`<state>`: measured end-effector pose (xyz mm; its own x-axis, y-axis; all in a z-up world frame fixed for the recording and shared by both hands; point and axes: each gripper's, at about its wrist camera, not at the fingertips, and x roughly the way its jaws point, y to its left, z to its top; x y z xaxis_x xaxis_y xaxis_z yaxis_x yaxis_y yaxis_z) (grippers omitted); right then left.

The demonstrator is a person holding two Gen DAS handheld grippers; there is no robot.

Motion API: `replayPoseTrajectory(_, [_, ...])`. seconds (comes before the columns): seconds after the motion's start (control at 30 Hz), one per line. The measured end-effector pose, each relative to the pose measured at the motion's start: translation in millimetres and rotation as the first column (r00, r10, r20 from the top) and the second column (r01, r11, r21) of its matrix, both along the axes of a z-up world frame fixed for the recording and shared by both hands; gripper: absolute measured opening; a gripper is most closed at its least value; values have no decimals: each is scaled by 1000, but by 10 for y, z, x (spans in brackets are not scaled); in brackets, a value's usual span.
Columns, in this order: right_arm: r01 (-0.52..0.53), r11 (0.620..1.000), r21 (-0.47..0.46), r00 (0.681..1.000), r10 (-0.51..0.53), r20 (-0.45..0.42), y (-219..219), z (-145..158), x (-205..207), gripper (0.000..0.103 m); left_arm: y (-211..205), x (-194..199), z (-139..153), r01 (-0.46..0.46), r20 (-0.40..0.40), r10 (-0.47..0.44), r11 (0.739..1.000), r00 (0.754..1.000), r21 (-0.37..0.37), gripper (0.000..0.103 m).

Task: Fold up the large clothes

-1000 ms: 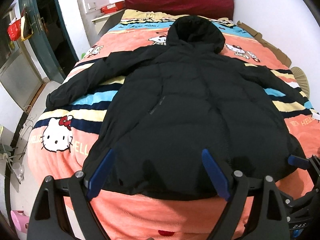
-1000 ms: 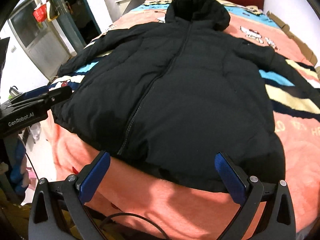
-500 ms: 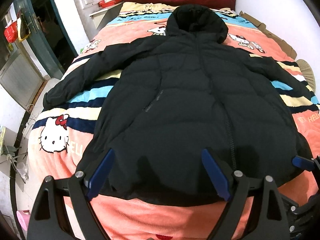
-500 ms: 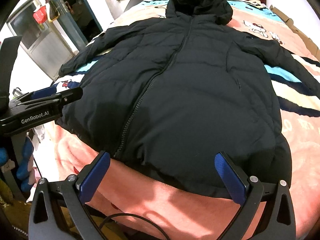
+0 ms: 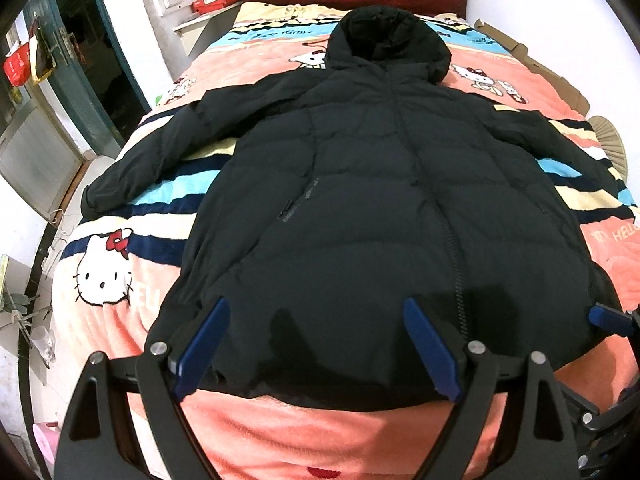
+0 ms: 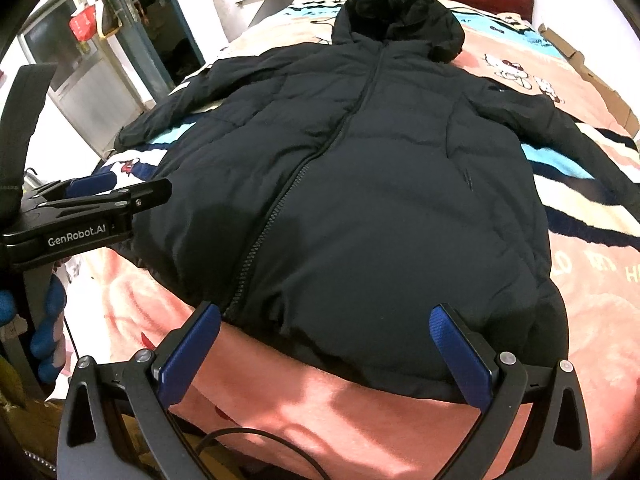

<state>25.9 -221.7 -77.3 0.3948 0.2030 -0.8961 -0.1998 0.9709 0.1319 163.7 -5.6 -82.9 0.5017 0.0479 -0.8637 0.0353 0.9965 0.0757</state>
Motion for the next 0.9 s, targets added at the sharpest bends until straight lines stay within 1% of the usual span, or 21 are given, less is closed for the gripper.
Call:
replayPoseTrajectory(0.4, [3,1000,11,1000,-3,27,-23,85,-40,103,45,-64,98,-8,22,8,1000,1000,5,89])
replayPoseTrajectory(0.47, [32,999,29,999,-33,38,-162,157,43,103,48,-20,151,-5,31,5,1000,1000,2,89])
replayPoseTrajectory(0.53, [94,995,29,993,-96,73,-380,280,169,103,54,72,277,-2,70,2,1000,998,1,89])
replayPoseTrajectory(0.63, [237,971,42,959,-240,153,-889,530,448,103,79,263,462,0,119,4,1000,993,-31,89])
replayPoseTrajectory(0.7, [313,947,73,931,-321,172,-1194,596,584,103,98,401,552,-1,141,8,999,990,-47,89])
replayPoseTrajectory(0.73, [360,929,92,911,-371,181,-1395,611,670,103,103,467,577,-3,149,10,999,989,-49,89])
replayPoseTrajectory(0.8, [462,881,107,858,-474,199,-1835,587,849,103,136,613,619,-16,168,25,998,985,-54,89])
replayPoseTrajectory(0.87, [538,832,133,811,-554,187,-2246,505,1005,103,184,737,624,-34,180,45,998,983,-59,89])
replayPoseTrajectory(0.9, [582,802,135,781,-597,183,-2474,456,1094,103,209,795,614,-46,183,55,997,982,-56,89])
